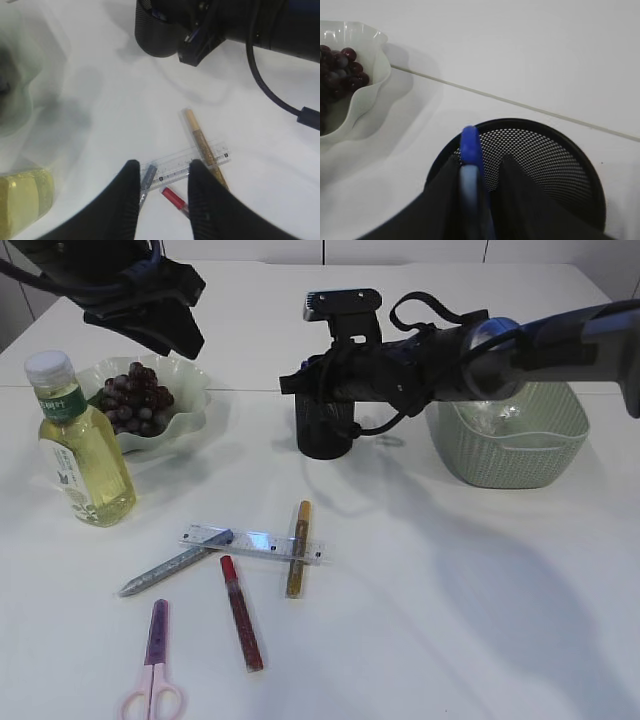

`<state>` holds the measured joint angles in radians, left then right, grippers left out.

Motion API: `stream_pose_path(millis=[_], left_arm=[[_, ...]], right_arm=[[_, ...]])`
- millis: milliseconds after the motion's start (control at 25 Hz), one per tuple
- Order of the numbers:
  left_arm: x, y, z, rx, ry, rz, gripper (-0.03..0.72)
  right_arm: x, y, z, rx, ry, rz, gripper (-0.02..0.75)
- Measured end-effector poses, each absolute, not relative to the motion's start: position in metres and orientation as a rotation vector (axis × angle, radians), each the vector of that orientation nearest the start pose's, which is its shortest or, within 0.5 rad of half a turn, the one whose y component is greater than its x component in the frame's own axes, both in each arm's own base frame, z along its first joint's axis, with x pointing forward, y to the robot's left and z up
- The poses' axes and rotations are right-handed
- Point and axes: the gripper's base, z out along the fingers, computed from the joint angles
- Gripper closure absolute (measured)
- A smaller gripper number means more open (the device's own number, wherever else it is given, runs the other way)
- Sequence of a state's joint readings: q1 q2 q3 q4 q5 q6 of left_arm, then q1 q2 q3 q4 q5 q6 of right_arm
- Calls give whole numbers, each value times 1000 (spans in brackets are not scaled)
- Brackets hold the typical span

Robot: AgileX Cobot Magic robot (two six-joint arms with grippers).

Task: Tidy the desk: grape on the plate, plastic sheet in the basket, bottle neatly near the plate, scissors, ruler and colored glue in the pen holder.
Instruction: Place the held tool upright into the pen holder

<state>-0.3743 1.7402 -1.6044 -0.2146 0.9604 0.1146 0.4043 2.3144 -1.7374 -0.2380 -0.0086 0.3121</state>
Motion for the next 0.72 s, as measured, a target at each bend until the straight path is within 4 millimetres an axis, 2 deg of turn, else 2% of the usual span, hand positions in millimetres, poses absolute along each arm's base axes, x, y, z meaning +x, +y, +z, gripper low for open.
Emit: stream_pose_path(millis=[720], left_arm=[[355, -156, 331, 524, 2504, -370, 445]], right_arm=[[502, 211, 215, -234, 2144, 274, 496]])
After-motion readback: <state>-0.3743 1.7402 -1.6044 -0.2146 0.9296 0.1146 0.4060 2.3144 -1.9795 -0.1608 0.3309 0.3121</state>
